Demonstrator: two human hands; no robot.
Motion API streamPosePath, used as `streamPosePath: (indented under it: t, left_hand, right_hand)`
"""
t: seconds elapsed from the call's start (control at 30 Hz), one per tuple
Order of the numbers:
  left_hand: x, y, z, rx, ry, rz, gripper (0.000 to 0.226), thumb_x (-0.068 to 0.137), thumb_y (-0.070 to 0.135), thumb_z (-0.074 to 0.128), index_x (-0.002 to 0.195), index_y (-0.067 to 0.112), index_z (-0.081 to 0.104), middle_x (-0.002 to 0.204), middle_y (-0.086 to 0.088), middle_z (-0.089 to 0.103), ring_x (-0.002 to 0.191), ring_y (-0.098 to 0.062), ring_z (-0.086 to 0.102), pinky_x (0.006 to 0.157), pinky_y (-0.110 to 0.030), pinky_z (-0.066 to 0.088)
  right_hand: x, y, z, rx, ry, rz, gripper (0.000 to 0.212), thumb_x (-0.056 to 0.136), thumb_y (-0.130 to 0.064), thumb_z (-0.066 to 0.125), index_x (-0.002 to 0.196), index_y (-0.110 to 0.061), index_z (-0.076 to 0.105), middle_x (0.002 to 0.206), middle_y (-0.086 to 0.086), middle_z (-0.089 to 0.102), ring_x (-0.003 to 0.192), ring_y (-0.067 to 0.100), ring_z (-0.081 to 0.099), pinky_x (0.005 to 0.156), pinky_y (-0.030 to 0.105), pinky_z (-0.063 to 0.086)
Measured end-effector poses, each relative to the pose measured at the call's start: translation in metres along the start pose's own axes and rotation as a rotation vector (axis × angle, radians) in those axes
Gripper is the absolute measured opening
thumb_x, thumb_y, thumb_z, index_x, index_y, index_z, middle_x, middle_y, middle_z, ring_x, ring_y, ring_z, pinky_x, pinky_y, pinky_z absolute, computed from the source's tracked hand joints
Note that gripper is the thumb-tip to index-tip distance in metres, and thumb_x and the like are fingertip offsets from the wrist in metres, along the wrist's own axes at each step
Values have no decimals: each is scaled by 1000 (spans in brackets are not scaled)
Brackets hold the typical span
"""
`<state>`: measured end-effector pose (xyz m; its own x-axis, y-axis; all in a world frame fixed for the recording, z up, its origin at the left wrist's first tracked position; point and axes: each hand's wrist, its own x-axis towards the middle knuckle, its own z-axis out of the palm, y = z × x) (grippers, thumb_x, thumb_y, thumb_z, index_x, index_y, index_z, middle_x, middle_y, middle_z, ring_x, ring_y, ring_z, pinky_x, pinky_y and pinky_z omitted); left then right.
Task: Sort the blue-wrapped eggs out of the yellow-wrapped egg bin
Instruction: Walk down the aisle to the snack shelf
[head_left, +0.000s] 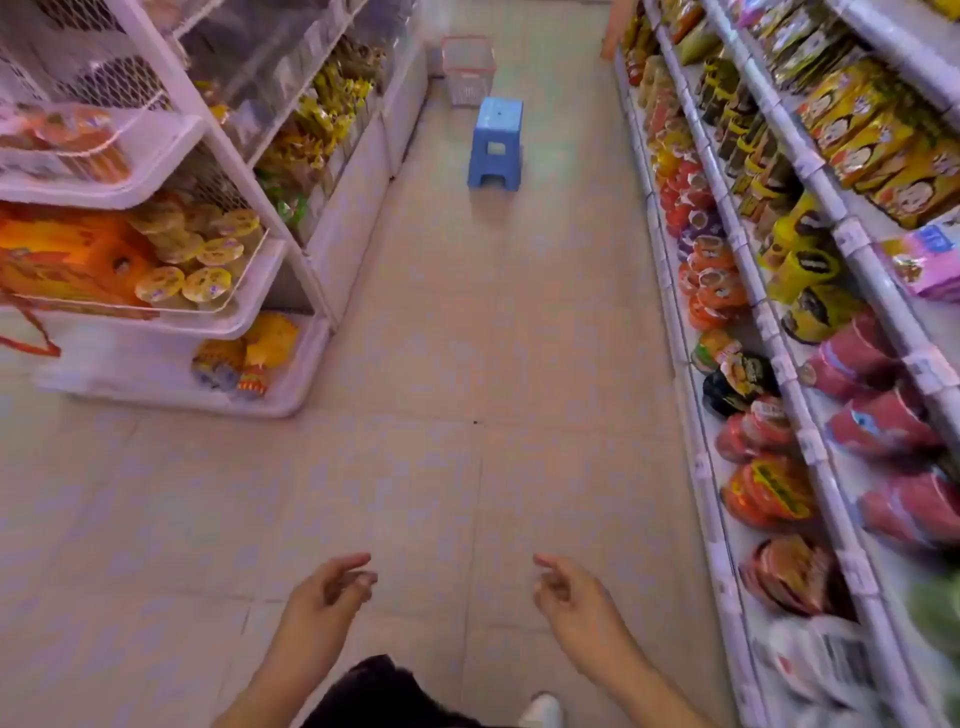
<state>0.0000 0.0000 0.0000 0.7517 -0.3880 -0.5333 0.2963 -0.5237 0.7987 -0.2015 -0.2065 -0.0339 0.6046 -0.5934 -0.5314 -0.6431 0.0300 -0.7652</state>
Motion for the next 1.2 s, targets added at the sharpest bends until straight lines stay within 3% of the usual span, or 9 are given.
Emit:
streamPosePath:
  t: [0.1, 0.17, 0.33, 0.5, 0.77, 0.83, 0.97, 1.1, 1.2]
  left_hand:
    - [16, -3, 13, 40, -55, -38, 20, 95, 3, 62, 109, 16, 67, 100, -8, 74, 98, -25, 69, 83, -27, 54]
    - [31, -4, 17, 45, -76, -85, 21, 95, 3, 61, 108, 19, 67, 100, -8, 74, 98, -26, 69, 84, -33, 54]
    - [104, 10, 7, 90, -155, -109, 21, 94, 15, 64, 105, 32, 69, 95, 15, 76, 89, 3, 68, 68, -7, 49]
    - [199, 70, -18, 155, -287, -110, 21, 95, 16, 63, 108, 32, 68, 101, 11, 75, 95, -1, 68, 86, -23, 52]
    - [352, 195, -31, 192, -296, -61, 22, 94, 10, 64, 109, 24, 70, 100, 3, 76, 92, -5, 70, 74, -8, 47]
    - [388, 224, -18, 188, -303, -62, 22, 93, 9, 64, 109, 24, 70, 99, 3, 76, 92, -6, 70, 73, -8, 47]
    - [464, 282, 13, 204, -278, -64, 21, 94, 11, 64, 110, 24, 70, 99, 5, 76, 93, -6, 70, 76, -8, 48]
    - [538, 351, 34, 198, -263, -35, 19, 97, 25, 62, 110, 38, 66, 102, 21, 73, 96, 7, 65, 75, -4, 46]
    - [590, 401, 41, 167, -236, -22, 19, 96, 22, 64, 109, 34, 68, 101, 14, 75, 97, 5, 66, 81, -8, 47]
  right_hand:
    - [29, -10, 0, -20, -56, 22, 36, 91, -8, 62, 120, -30, 58, 99, -3, 65, 86, 5, 62, 74, 7, 45]
    - [49, -20, 0, -29, -72, 54, 35, 90, -6, 63, 118, -27, 61, 97, -2, 66, 84, 8, 63, 76, 9, 46]
    - [115, -55, 3, -55, -108, 139, 25, 92, -9, 64, 114, -21, 66, 98, 2, 71, 92, 14, 67, 87, 22, 50]
    - [188, -120, 11, -37, -77, 187, 24, 94, -17, 63, 116, -26, 66, 103, -4, 70, 98, 9, 66, 92, 26, 51]
    - [318, -232, 3, -23, -81, 142, 28, 95, -22, 59, 115, -40, 63, 104, -18, 69, 95, -13, 60, 75, 3, 44]
    - [361, -255, -10, -6, -70, 142, 25, 95, -24, 59, 108, -45, 64, 103, -20, 69, 93, -13, 61, 73, 5, 45]
    - [457, -293, -46, -10, -123, 150, 27, 95, -20, 58, 116, -36, 64, 103, -16, 70, 97, -4, 65, 77, 7, 45]
    - [546, -343, -88, -82, -166, 117, 27, 94, -17, 60, 116, -32, 63, 101, -14, 70, 98, -1, 64, 74, 3, 42]
    - [609, -389, -117, -104, -166, 110, 26, 94, -17, 60, 117, -31, 63, 105, -11, 69, 99, -1, 63, 77, 3, 43]
